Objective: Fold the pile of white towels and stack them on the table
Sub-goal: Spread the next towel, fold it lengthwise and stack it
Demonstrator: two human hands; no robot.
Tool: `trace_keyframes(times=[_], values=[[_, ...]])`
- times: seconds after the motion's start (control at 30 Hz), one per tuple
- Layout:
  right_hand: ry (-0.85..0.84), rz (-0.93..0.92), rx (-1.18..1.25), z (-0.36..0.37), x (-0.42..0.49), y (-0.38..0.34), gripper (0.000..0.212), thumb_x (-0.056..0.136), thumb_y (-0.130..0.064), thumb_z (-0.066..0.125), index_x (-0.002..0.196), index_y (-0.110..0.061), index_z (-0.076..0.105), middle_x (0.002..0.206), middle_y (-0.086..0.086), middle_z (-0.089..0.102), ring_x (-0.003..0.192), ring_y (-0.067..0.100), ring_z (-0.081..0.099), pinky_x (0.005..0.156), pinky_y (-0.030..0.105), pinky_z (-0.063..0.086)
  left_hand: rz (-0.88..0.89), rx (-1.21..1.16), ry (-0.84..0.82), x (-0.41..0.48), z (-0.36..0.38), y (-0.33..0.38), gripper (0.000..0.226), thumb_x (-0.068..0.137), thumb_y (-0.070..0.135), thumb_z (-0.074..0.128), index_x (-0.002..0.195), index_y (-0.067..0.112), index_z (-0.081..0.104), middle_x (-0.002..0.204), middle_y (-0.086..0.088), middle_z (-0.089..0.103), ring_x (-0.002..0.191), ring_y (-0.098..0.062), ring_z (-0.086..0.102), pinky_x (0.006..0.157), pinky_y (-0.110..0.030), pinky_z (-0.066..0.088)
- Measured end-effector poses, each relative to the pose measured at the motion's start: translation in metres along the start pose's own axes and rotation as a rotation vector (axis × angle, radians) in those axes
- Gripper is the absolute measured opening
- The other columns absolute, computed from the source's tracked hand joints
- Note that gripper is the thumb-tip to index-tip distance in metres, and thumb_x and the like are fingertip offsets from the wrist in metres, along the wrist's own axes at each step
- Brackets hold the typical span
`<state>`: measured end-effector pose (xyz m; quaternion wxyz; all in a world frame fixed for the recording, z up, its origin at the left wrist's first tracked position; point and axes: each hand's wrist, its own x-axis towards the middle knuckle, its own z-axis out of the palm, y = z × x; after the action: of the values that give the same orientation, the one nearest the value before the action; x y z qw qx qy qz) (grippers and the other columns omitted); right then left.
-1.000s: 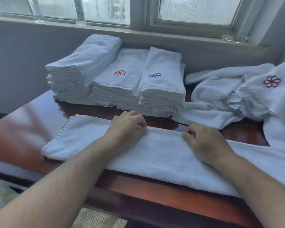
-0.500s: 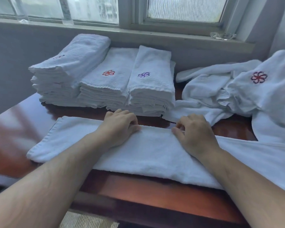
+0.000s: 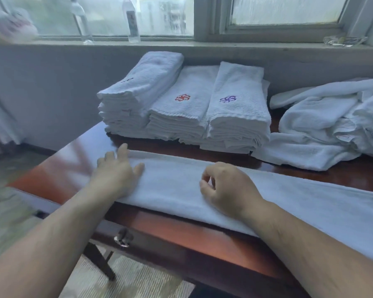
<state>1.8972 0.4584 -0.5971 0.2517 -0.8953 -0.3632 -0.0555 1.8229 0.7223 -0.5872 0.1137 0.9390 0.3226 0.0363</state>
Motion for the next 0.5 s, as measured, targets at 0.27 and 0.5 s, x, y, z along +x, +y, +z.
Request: trace_keyframes(times=[0.27,0.5], values=[[0.010,0.033,0.005,0.005,0.001,-0.001,0.016,0.091,-0.035,0.055,0.075,-0.032,0.053,0.078,-0.015,0.054,0.074,0.003,0.049,0.060,0.023,0.032,-0.118,0.011,-0.131,0.016,-0.026,-0.011,0.084,0.086,0.057,0.070,0.143,0.003,0.040,0.133,-0.014,0.057,0.114,-0.032,0.055,0.081,-0.031,0.040],[0.017,0.042,-0.011,0.003,-0.002,-0.004,0.018,0.091,-0.034,0.056,0.074,-0.032,0.053,0.075,-0.017,0.054,0.073,-0.001,0.049,0.059,0.019,0.031,-0.100,0.052,-0.229,0.023,-0.030,-0.020,0.054,0.083,0.063,0.068,0.094,0.012,0.052,0.083,0.000,0.054,0.085,-0.025,0.056,0.072,-0.032,0.042]])
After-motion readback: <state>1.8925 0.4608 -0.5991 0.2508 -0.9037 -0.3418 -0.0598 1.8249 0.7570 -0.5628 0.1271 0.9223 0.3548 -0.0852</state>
